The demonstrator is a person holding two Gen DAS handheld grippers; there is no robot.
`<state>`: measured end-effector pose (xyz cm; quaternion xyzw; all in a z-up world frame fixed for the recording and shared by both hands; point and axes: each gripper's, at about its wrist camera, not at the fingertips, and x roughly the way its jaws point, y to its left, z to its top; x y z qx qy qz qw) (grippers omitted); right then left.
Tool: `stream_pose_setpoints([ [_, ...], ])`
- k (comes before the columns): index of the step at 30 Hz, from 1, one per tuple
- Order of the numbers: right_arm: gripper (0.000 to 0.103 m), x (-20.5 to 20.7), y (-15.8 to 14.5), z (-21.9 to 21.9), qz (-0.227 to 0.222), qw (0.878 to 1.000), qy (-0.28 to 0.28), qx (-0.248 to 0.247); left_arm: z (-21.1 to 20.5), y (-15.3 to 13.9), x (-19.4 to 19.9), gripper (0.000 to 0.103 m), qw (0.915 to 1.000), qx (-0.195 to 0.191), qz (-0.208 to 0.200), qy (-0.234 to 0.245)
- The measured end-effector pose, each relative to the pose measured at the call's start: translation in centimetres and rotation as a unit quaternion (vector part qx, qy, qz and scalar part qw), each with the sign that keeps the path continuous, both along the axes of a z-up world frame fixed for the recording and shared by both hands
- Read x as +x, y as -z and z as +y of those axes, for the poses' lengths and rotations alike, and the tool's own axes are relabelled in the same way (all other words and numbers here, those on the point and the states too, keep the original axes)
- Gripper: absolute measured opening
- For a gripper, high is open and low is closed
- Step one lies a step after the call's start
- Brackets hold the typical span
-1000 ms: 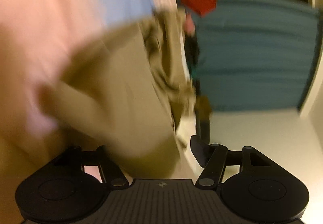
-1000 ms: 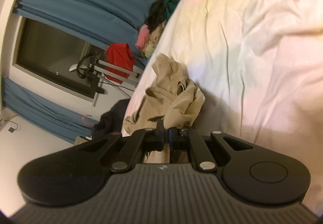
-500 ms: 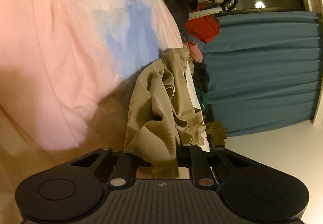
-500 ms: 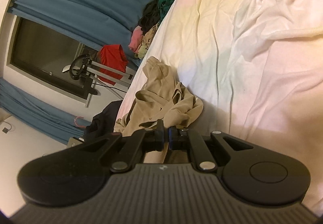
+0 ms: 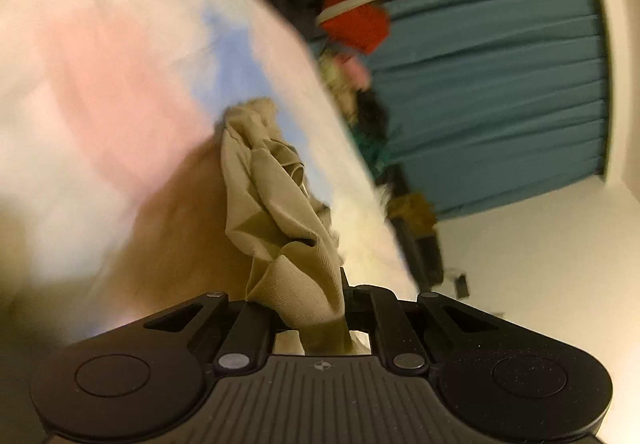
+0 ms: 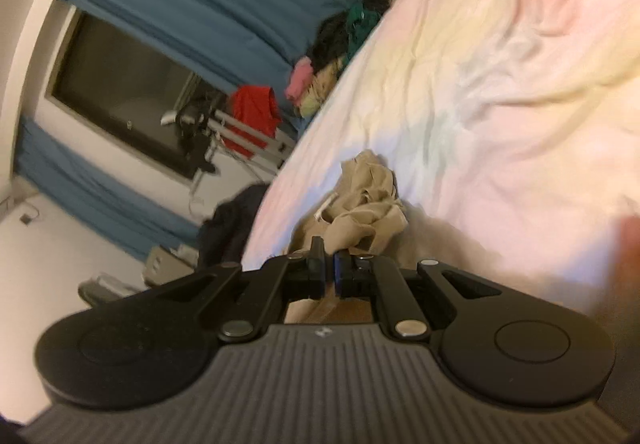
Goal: Fold clothes
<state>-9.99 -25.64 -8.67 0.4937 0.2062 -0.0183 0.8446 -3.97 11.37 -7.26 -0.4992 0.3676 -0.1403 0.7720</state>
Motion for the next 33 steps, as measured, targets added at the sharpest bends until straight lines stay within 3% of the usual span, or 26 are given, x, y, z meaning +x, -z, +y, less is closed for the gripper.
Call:
stream_pose_setpoints([
  [3,0.007,-3.8,-0.7,0.5,0.009,1.0,-0.007,0.001,0.4,-0.6,-4.1,0.01,0.9997,-0.009,0.021,-0.004],
  [7,0.007,-3.9,-0.6,0.5,0.01,1.0,-0.002,0.011,-0.3,-0.3,-0.1,0.011,0.9988,0.024,0.041,0.001],
  [11,0.007,0.8,0.0,0.5,0.031,0.999,0.006,0.023,-1.2,0.1,5.2,0.012,0.9962,0.063,0.061,0.009],
  [17,0.007,12.1,1.7,0.7,0.096,0.995,0.018,0.011,-2.4,0.6,13.1,0.013,0.9886,0.12,0.089,0.021],
  [21,0.007,17.7,3.0,0.8,0.126,0.992,0.011,-0.019,-3.3,1.1,18.2,0.014,0.9814,0.158,0.105,0.033],
  [25,0.008,20.8,4.5,0.9,0.122,0.992,0.0,-0.045,-3.6,2.8,20.4,0.014,0.9802,0.166,0.101,0.039],
  [30,0.009,23.0,7.8,-0.3,0.119,0.992,-0.025,-0.033,-3.7,4.9,21.0,0.014,0.9828,0.165,0.077,0.032],
  [33,0.009,24.3,7.8,-0.1,0.111,0.992,-0.048,-0.045,-3.7,5.3,21.6,0.014,0.9824,0.174,0.061,0.031],
])
